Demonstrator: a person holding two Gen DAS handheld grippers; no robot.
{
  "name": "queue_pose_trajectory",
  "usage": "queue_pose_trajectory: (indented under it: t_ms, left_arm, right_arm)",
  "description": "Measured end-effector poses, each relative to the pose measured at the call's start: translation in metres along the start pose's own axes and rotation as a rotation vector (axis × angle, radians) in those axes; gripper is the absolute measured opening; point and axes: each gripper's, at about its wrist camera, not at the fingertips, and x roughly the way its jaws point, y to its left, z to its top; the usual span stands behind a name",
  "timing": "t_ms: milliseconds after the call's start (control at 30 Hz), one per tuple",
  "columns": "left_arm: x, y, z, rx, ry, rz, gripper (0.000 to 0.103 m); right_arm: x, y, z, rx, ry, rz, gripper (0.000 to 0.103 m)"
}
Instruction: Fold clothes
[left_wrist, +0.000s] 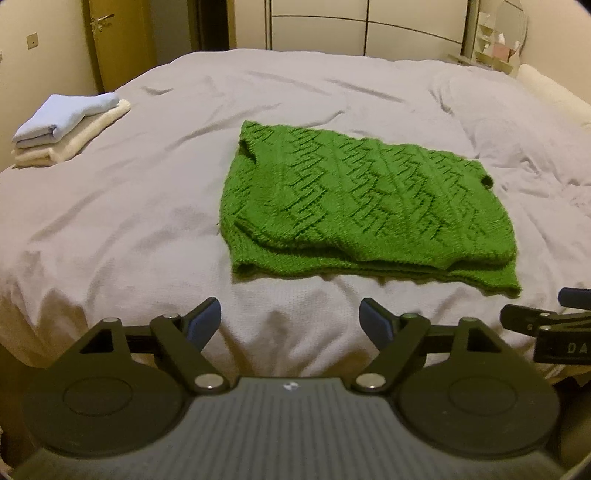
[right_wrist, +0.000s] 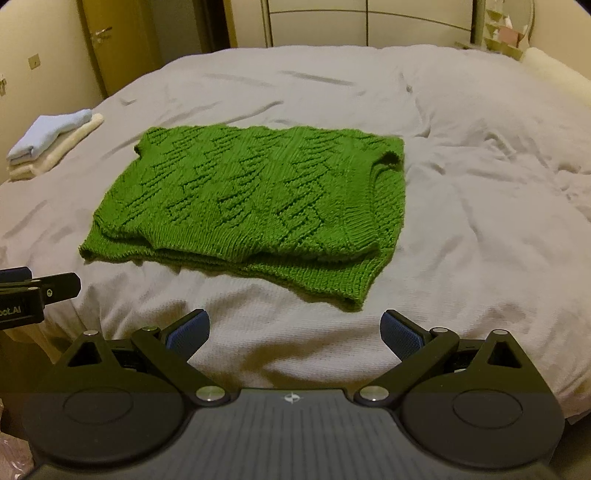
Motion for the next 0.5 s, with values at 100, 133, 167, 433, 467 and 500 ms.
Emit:
queue_pose_trajectory:
  t_ms: [100, 133, 167, 433, 467, 500]
  left_arm:
    - [0.006, 0.003, -0.001, -0.008, 0.014, 0.001, 0.08]
    - [0.007, 0.003, -0.001, -0.008, 0.018, 0.002, 0.08]
    - [0.009, 0.003, -0.001, -0.009, 0.023, 0.004, 0.08]
    - [0.023, 0.006, -0.001, -0.016, 0.051, 0.001, 0.082]
    - [0.025, 0.007, -0.001, -0.019, 0.055, -0.001, 0.082]
    - [0.027, 0.007, 0.0, -0.018, 0.059, -0.001, 0.082]
  right_arm:
    - [0.004, 0.0, 0.001, -0.002, 0.008, -0.002, 0.101]
    - [0.006, 0.0, 0.001, -0.001, 0.012, -0.002, 0.101]
    - [0.008, 0.0, 0.001, 0.001, 0.015, -0.001, 0.101]
    - [0.026, -0.003, 0.003, 0.012, 0.048, 0.003, 0.101]
    - [0.027, -0.004, 0.004, 0.013, 0.052, 0.003, 0.101]
    - [0.029, -0.004, 0.004, 0.014, 0.055, 0.004, 0.101]
